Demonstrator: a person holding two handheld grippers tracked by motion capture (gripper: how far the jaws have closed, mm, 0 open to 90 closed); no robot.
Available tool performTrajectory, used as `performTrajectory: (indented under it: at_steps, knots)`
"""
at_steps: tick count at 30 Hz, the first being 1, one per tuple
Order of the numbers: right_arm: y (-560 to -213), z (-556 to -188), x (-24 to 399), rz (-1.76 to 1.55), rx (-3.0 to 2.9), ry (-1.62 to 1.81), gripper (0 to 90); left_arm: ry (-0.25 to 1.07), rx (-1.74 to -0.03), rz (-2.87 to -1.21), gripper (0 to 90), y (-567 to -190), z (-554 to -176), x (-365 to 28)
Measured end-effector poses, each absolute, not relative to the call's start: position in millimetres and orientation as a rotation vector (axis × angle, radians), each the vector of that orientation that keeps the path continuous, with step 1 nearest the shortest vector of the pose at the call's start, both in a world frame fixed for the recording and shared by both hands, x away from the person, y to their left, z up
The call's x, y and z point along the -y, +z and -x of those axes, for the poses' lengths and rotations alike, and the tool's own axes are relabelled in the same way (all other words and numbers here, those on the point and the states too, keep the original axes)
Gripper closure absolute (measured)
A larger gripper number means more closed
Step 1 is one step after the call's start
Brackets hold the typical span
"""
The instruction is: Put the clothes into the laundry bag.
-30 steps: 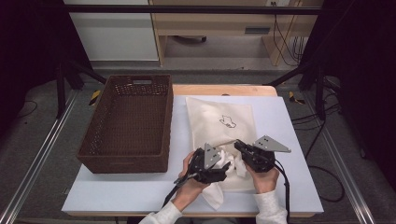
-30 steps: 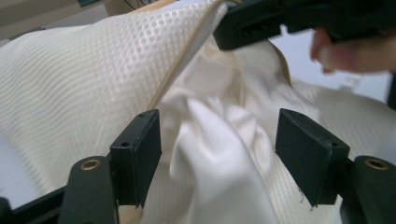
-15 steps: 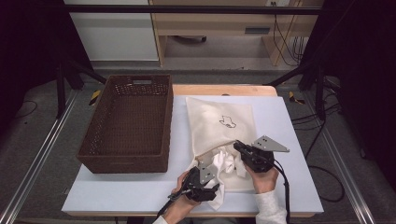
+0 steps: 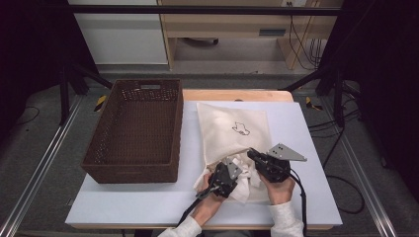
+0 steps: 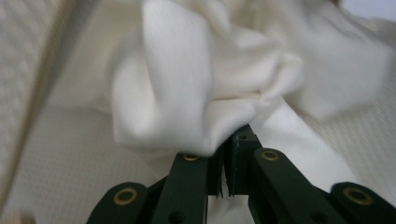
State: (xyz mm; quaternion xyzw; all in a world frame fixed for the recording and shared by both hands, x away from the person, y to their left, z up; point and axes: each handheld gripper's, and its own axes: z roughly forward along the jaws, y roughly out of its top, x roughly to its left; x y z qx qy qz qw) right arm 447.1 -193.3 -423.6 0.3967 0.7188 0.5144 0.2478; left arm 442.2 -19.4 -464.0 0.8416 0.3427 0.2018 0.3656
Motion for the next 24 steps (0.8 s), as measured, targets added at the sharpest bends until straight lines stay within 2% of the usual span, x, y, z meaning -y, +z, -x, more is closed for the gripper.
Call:
performTrajectory:
  at_steps: [4, 9, 11, 14, 15, 20, 24]
  knots:
    - [-422, -446, 195, -1.085, -1.950, 1.410, 87.0, 0.518, -0.941, -2.110, 84.5, -473, -464, 23]
    - [-423, -447, 195, -1.088, -1.955, 1.406, 87.1, 0.602, -0.913, -2.066, 78.6, -483, -464, 22]
    - [-424, -448, 194, -1.086, -1.961, 1.403, 87.1, 0.573, -0.908, -2.067, 68.9, -480, -458, 18]
    - [-424, -448, 194, -1.081, -1.967, 1.399, 87.1, 0.510, -0.866, -2.074, 45.1, -468, -443, 7]
    - [-424, -448, 194, -1.082, -1.967, 1.399, 87.1, 0.512, -0.849, -2.070, 41.8, -465, -438, 3]
    - [-423, -447, 195, -1.092, -1.960, 1.401, 87.0, 0.541, -0.786, -2.002, 37.0, -438, -408, -36]
    - [-423, -446, 194, -1.088, -1.969, 1.393, 86.9, 0.607, -0.807, -1.982, 31.7, -424, -398, -73]
